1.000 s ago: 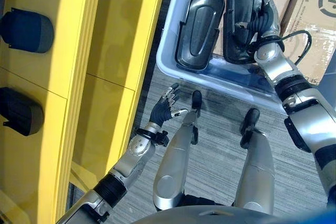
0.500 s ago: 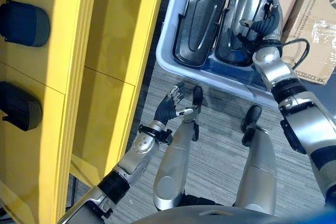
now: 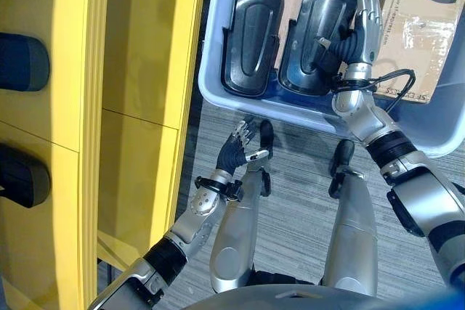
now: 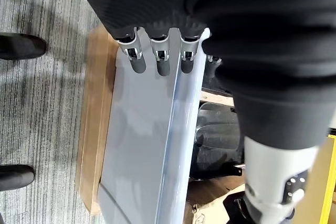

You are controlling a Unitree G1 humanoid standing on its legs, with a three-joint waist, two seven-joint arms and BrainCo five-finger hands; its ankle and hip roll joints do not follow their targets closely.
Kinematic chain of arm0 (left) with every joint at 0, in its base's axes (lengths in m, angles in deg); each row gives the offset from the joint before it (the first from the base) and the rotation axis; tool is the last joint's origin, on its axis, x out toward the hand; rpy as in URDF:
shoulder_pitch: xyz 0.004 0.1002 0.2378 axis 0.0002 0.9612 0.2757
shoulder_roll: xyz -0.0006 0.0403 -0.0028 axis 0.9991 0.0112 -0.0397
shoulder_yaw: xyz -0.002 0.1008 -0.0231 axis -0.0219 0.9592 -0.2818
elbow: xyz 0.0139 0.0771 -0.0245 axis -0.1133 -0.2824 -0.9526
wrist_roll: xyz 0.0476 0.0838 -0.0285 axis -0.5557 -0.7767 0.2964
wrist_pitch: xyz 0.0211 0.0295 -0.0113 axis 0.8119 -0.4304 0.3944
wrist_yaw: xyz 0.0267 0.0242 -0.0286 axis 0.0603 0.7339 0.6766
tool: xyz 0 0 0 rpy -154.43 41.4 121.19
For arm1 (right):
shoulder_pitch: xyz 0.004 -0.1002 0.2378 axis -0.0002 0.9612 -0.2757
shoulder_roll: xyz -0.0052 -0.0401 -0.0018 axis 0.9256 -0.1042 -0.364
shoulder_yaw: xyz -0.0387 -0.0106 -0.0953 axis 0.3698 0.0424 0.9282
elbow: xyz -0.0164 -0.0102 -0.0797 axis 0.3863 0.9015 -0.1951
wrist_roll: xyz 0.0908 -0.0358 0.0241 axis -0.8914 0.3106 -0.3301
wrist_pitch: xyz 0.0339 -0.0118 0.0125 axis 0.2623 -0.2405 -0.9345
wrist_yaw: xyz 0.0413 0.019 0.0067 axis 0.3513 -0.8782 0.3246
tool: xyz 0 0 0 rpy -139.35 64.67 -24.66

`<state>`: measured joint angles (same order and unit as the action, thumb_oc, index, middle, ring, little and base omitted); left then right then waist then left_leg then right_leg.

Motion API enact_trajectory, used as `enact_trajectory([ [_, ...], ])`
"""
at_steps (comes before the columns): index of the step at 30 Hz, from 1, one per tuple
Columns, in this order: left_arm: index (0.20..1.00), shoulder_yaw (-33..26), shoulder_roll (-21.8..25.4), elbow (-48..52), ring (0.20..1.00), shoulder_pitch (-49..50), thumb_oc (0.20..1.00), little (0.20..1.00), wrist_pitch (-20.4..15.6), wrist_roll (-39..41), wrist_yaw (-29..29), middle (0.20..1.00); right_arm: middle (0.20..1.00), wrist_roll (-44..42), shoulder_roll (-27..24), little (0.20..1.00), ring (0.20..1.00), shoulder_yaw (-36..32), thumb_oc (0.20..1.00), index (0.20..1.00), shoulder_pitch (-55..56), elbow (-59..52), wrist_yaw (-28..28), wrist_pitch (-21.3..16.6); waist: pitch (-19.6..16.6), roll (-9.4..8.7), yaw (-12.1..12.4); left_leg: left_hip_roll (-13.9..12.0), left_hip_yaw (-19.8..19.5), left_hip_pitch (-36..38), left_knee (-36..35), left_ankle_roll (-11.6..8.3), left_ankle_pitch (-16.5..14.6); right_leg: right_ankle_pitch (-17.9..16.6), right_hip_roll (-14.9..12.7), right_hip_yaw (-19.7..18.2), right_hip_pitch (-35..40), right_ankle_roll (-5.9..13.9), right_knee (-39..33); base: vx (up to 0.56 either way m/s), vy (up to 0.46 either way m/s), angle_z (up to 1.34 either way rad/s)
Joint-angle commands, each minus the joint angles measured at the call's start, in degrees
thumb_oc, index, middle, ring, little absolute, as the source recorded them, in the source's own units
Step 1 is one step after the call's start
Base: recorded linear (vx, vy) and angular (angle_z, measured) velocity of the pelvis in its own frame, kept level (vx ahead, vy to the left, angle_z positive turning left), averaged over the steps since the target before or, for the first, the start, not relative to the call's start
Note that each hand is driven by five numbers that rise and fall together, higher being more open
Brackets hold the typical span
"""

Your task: Move parts from the plastic box to the shelf.

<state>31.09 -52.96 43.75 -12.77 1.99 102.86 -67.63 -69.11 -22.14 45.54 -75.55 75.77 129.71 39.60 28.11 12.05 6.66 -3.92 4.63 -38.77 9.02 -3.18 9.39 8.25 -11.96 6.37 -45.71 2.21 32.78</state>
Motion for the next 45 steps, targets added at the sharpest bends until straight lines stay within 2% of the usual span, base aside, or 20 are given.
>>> enact_trajectory([
  [1, 1.0, 1.0, -1.0, 1.9, 1.0, -1.3, 1.0, 1.0, -3.8, -0.4, -0.4, 1.0, 1.0, -1.9, -1.3, 1.0, 1.0, 0.0, 1.0, 1.0, -2.5, -2.7, 2.6, -2.6, 1.7, 0.9, -0.1, 1.7, 3.8, 0.0, 5.3, 1.02, -5.3, -5.6, 1.1, 6.3, 4.5, -0.06, -7.1, 0.0, 0.01, -0.06],
  [7, 1.0, 0.8, -1.2, 2.3, 1.0, -1.2, 1.0, 1.0, -3.4, -0.7, -0.3, 1.0, 1.0, -11.0, 0.7, 1.0, 1.0, -3.5, 1.0, 1.0, -0.9, -1.2, 1.6, -3.3, 1.7, 1.08, -0.2, 1.8, 3.9, 0.1, 5.3, 1.06, -5.6, -5.4, 1.1, 6.2, 4.5, -0.16, -7.2, 0.0, 0.004, -0.03],
  [11, 1.0, 0.2, -1.8, 3.0, 1.0, -1.3, 1.0, 1.0, -2.3, -0.9, -0.8, 1.0, 1.0, -20.1, 3.4, 1.0, 1.0, -5.1, 1.0, 1.0, 1.4, -0.3, -4.3, -4.8, 1.7, 1.0, -0.4, 1.8, 4.1, -0.2, 5.4, 1.05, -5.7, -5.4, 1.2, 5.8, 4.1, -0.3, -7.2, 0.0, 0.0, 0.0],
  [14, 1.0, -0.2, -1.7, 3.7, 1.0, -1.4, 1.0, 1.0, -1.3, -1.4, -1.2, 1.0, 1.0, -22.8, 4.5, 1.0, 1.0, -4.9, 1.0, 1.0, 2.4, -0.9, -11.0, -4.9, 1.7, 0.8, -0.5, 1.8, 4.1, -0.4, 5.4, 1.06, -5.6, -5.4, 1.2, 5.8, 3.9, -0.44, -7.1, 0.0, 0.0, 0.0],
  [15, 1.0, -0.5, -1.6, 4.1, 1.0, -1.5, 1.0, 1.0, -0.6, -1.1, -1.2, 1.0, 1.0, -24.6, 5.2, 1.0, 1.0, -4.1, 1.0, 1.0, 2.5, -1.3, -14.3, -3.9, 1.7, 0.74, -0.3, 1.8, 4.1, -0.6, 5.6, 1.03, -5.7, -5.3, 1.1, 6.0, 3.8, -0.49, -7.0, 0.0, 0.0, 0.0],
  [19, 1.0, -1.0, -1.2, 4.9, 1.0, -1.9, 1.0, 1.0, 1.2, -1.5, -0.7, 1.0, 1.0, -25.5, 6.4, 1.0, 1.0, -2.0, 1.0, 1.0, 1.5, -1.2, -16.8, -2.6, 1.7, 0.71, 0.4, 2.0, 3.8, -1.0, 6.2, 1.1, -5.7, -5.2, 0.8, 6.5, 3.6, -0.6, -6.4, 0.0, -0.016, 0.0],
  [23, 1.0, -1.1, -0.4, 5.6, 1.0, -1.3, 1.0, 1.0, 1.9, -1.3, 0.5, 1.0, 1.0, -18.5, 5.5, 1.0, 1.0, -0.2, 1.0, 1.0, -1.8, -2.8, -17.2, -4.2, 1.7, 0.82, 1.5, 2.4, 3.0, -1.4, 6.9, 1.34, -5.7, -5.1, 0.4, 7.0, 3.5, -0.57, -5.3, 0.01, -0.032, 0.05],
  [26, 1.0, -0.9, -0.3, 6.3, 1.0, -0.6, 1.0, 1.0, 1.6, -1.6, 0.5, 1.0, 1.0, -10.5, 5.1, 1.0, 1.0, 1.0, 1.0, 1.0, -2.6, -6.5, -13.5, -3.2, 1.7, 0.91, 1.7, 2.5, 2.8, -1.3, 7.0, 1.41, -5.7, -5.1, 0.3, 6.9, 3.4, -0.54, -5.1, 0.01, -0.003, 0.05],
  [30, 1.0, -0.1, -0.5, 7.2, 1.0, 0.2, 1.0, 1.0, 0.7, -1.7, -0.8, 1.0, 1.0, 2.7, 4.0, 1.0, 1.0, 1.1, 1.0, 1.0, -3.1, -12.6, -2.7, -0.9, 1.7, 1.08, 1.3, 2.4, 3.1, -1.0, 6.8, 1.57, -5.8, -5.1, 0.4, 6.6, 3.6, -0.44, -5.1, 0.01, 0.031, 0.0],
  [33, 1.0, 0.4, -0.3, 7.7, 1.0, 0.5, 1.0, 1.0, 0.4, -1.3, -2.1, 1.0, 1.0, 7.4, 3.3, 1.0, 1.0, 0.0, 1.0, 1.0, -2.0, -18.1, -2.6, -1.1, 1.7, 1.04, 0.8, 2.4, 3.2, -0.9, 6.6, 1.58, -5.8, -5.2, 0.6, 6.2, 3.5, -0.24, -5.4, 0.01, 0.037, 0.01],
  [34, 1.0, 0.5, -0.5, 7.9, 1.0, 0.4, 1.0, 1.0, 0.4, -1.5, -2.6, 1.0, 1.0, 6.5, 3.5, 1.0, 1.0, 0.0, 1.0, 1.0, -1.4, -20.7, -3.6, 0.6, 1.7, 0.93, 0.5, 2.4, 3.3, -0.9, 6.4, 1.51, -5.7, -5.3, 0.7, 6.0, 3.5, -0.14, -5.6, 0.0, 0.042, 0.0],
  [37, 1.0, 0.8, -0.7, 8.2, 1.0, 0.2, 1.0, 1.0, 0.5, -1.4, -3.5, 1.0, 1.0, 3.8, 4.1, 1.0, 1.0, 0.6, 1.0, 1.0, 0.0, -21.6, -1.6, 3.6, 1.7, 0.83, 0.1, 2.3, 3.6, -0.9, 6.4, 1.49, -5.7, -5.4, 1.0, 5.6, 3.3, -0.24, -5.8, 0.0, 0.007, -0.02],
  [40, 1.0, 1.1, -1.0, 7.0, 1.0, 0.2, 1.0, 1.0, -0.6, -1.2, -3.5, 1.0, 1.0, 2.2, 4.4, 1.0, 1.0, 0.4, 1.0, 1.0, 1.2, -18.7, 1.4, 3.2, 1.7, 0.87, -0.2, 2.1, 3.9, -1.0, 6.3, 1.37, -5.7, -5.4, 1.0, 5.5, 3.2, -0.19, -5.9, 0.0, 0.001, -0.02],
  [45, 1.0, 1.7, -1.5, 5.7, 1.0, 0.0, 1.0, 1.0, -1.7, -1.3, -3.6, 1.0, 1.0, 1.5, 4.6, 1.0, 1.0, -0.8, 1.0, 1.0, 2.8, -17.2, 2.8, 2.1, 1.7, 0.92, -0.6, 1.9, 4.3, -1.1, 6.0, 1.25, -5.5, -5.5, 1.1, 5.4, 3.0, -0.12, -6.3, 0.0, 0.002, -0.01],
])
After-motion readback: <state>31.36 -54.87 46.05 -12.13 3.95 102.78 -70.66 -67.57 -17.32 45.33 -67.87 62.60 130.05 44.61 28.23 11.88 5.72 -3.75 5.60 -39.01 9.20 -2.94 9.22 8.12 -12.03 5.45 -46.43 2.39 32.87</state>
